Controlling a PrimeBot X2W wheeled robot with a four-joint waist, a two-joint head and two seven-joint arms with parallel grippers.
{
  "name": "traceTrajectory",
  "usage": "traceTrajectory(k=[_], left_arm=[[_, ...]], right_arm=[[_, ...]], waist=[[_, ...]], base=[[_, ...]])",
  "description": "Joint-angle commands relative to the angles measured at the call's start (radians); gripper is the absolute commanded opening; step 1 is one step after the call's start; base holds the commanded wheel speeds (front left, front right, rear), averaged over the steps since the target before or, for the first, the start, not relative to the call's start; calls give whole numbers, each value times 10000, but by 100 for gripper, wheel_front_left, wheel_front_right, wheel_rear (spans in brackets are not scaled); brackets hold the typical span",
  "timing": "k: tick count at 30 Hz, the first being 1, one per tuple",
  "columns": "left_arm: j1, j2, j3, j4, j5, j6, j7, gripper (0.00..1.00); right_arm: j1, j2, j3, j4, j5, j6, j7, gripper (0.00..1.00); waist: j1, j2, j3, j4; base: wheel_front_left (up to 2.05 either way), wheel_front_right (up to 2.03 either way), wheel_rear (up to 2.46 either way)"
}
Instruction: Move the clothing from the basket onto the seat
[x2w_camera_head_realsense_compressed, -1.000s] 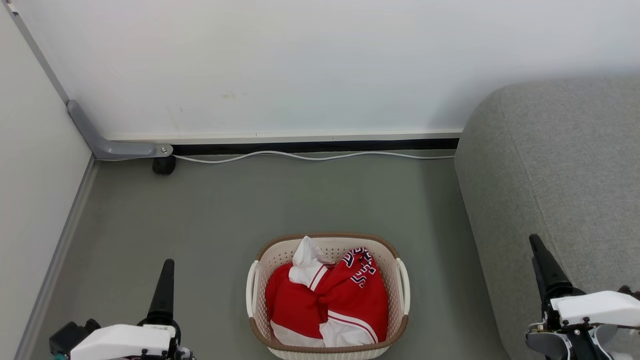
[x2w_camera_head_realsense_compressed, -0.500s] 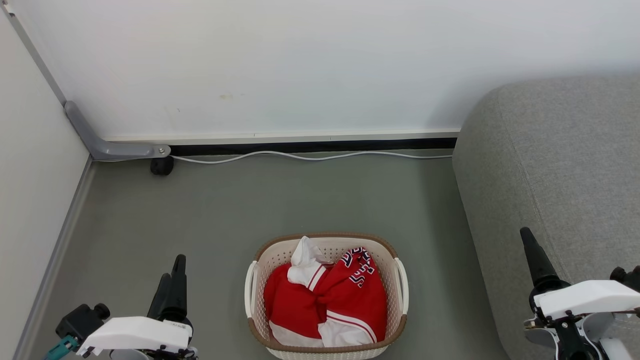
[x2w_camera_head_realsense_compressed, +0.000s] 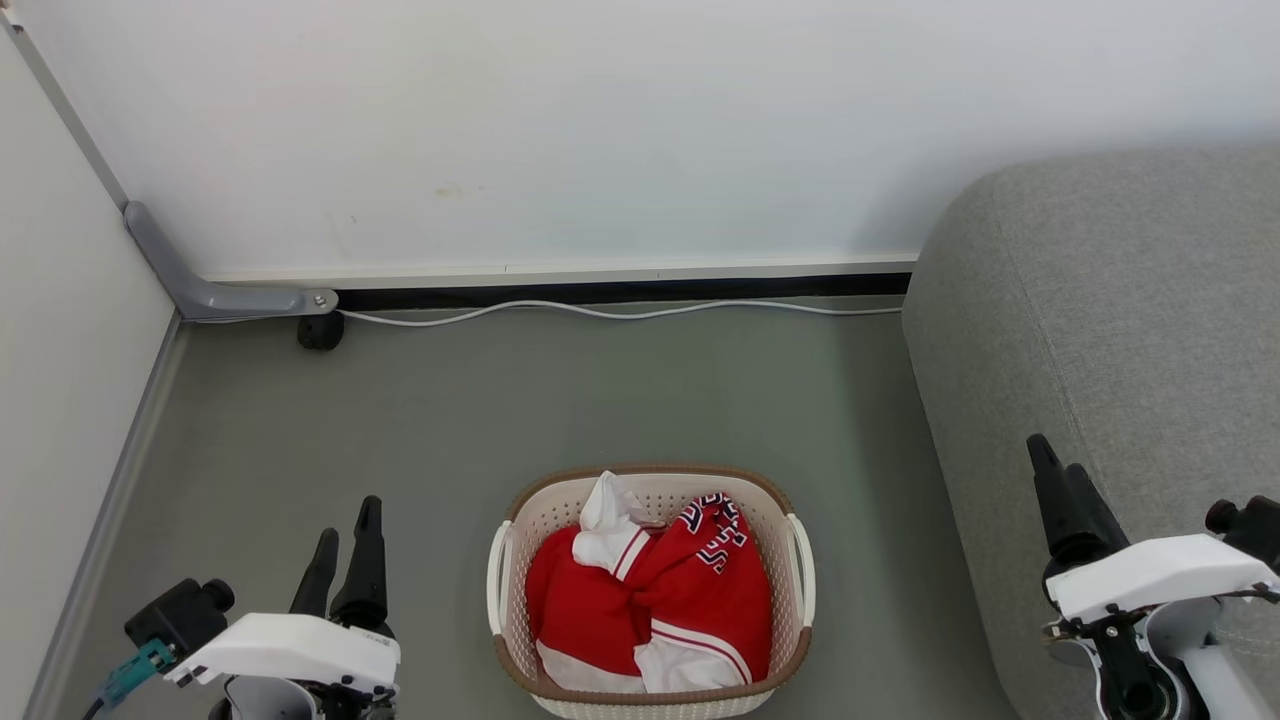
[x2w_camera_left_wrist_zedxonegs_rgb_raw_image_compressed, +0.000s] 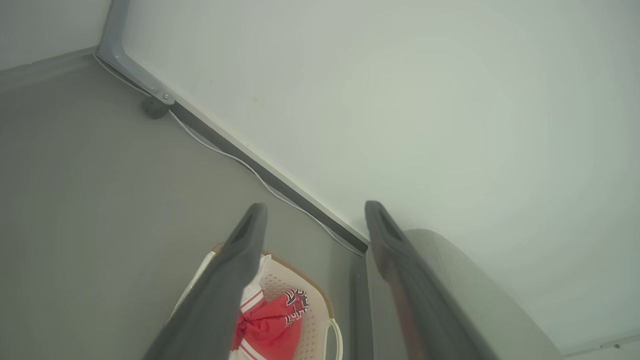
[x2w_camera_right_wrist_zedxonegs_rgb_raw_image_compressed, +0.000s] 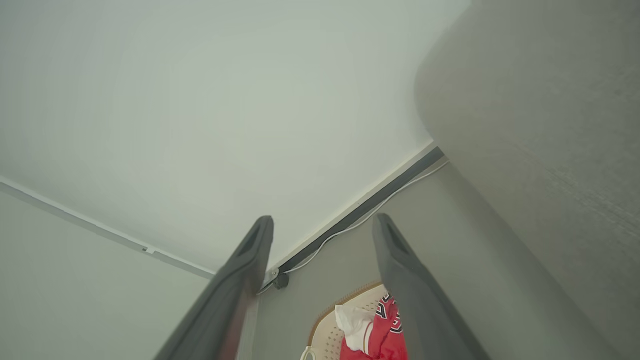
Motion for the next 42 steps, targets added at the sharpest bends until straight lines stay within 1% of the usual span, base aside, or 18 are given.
traceTrajectory(k=[1,11,25,42], left_arm=[[-695,154,108,-201,314,42,-137,100],[-990,185,-3,-1,1681,220,-431,100],[-1268,230,-199,66,3901,498,-841,100],[-1519,280,-280,125,5545,783,-1310,100]], right_arm=[[-531,-239,168,-201,-346,54,-176,100],[-851,-470,594,18,-1484,58,-470,100],[-1367,-844,1358,393,-3003,63,-880,100],[-1910,-1168,1886,648,-4573,69,-1349,100]], waist=[[0,-1,5,-1],[0,-1,54,-18],[0,-1,86,-69],[0,-1,211,-156]], base=[[0,0,0],[0,0,0],[0,0,0],[0,0,0]])
